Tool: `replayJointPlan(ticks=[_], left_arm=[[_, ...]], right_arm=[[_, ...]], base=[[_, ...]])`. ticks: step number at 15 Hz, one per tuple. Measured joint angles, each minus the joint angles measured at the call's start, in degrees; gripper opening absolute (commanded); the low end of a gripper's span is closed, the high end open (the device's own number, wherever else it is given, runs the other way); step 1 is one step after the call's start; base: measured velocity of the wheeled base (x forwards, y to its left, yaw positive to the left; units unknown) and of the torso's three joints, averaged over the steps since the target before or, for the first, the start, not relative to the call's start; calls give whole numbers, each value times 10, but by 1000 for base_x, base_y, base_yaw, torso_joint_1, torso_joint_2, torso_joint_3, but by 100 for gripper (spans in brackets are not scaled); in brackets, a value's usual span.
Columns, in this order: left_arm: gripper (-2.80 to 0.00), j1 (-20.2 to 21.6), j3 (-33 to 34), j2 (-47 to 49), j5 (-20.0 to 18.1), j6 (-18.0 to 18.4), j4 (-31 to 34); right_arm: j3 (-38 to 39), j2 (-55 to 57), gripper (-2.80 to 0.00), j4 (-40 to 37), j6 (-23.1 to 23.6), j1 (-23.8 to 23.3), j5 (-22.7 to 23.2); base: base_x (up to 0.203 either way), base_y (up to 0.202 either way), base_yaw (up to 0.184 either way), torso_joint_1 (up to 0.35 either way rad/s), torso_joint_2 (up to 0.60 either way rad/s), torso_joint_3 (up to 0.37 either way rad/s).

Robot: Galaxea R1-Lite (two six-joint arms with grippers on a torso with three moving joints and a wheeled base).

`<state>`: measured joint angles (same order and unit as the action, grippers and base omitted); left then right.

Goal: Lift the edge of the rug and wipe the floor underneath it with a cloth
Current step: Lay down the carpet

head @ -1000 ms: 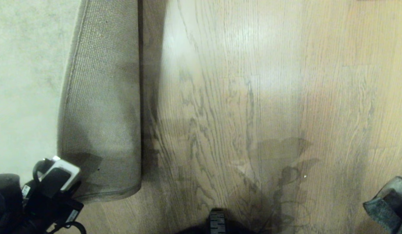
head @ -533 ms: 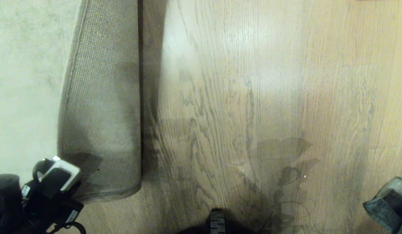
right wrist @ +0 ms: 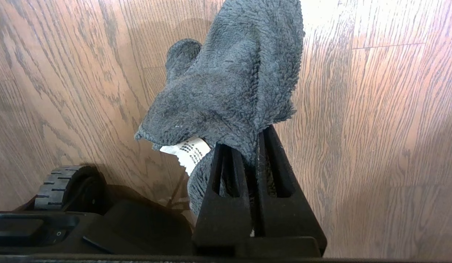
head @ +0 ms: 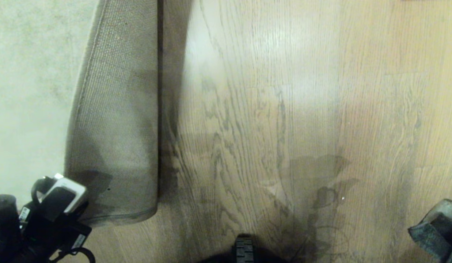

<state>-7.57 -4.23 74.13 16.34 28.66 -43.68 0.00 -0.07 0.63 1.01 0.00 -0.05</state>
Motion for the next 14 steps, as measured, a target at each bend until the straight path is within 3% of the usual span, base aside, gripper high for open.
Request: replayJointPlan(ticks=[14], left_arm=[[-280,0,-9,-25,-1,-13,-12]], right_arm=[[0,0,-280,0,0,0,0]], base=[[0,0,0,0,0,0]])
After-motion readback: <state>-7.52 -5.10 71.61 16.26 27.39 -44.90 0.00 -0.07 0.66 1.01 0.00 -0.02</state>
